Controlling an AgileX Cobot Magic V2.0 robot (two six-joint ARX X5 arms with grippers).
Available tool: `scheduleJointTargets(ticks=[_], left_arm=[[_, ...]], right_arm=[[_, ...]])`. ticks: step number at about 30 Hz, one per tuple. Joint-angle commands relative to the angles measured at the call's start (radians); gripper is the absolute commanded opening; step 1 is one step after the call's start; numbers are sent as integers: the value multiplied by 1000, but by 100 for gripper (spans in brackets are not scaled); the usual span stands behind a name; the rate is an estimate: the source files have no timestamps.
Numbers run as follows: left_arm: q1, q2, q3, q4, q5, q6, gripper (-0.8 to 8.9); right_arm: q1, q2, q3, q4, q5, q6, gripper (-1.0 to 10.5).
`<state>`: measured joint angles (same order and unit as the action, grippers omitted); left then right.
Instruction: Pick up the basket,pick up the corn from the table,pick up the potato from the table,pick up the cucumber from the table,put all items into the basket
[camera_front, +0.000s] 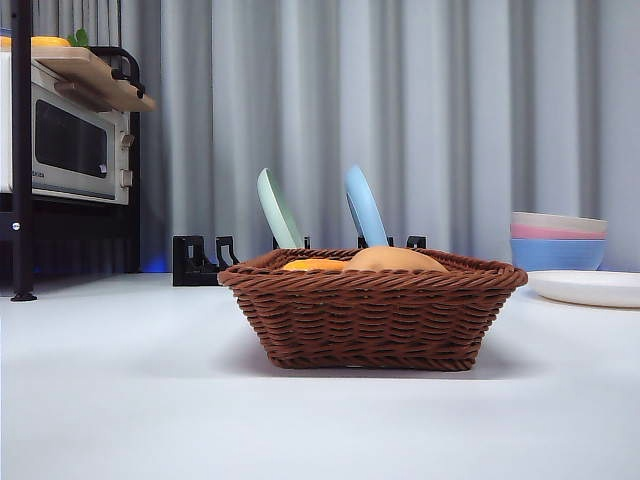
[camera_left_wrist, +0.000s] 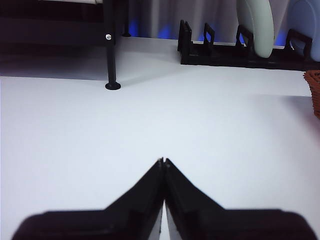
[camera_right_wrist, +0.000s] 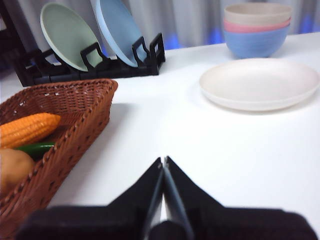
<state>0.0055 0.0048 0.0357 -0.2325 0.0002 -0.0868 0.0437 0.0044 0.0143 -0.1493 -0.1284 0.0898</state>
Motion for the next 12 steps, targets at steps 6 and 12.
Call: scheduleJointTargets(ticks=[6,12], left_arm=[[3,-1,-16,7,2,4,-4],[3,-1,-16,7,2,4,-3]], right_arm=[[-2,8,-9,-9,4,88,1],[-2,14,-8,-9,4,88,1]])
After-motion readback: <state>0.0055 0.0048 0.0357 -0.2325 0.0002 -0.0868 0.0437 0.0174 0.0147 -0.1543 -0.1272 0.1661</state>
